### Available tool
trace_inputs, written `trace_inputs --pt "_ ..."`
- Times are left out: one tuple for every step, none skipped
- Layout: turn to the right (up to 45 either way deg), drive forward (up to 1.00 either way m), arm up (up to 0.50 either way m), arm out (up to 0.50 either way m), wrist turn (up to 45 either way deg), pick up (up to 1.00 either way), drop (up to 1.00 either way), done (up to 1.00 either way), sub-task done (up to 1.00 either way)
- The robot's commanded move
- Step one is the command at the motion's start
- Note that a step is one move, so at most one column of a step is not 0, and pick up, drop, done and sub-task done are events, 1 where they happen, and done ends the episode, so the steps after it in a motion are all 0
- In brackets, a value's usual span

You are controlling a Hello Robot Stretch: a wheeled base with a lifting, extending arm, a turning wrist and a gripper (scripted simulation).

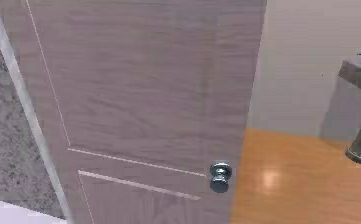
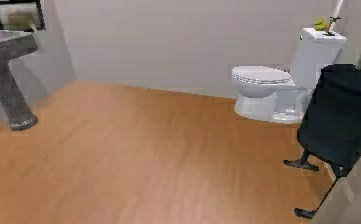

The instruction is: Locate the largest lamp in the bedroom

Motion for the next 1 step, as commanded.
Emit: trace_inputs --pt "45.0 0.00 0.00 0.00 0.0 0.00 0.00 0.00 0.00"
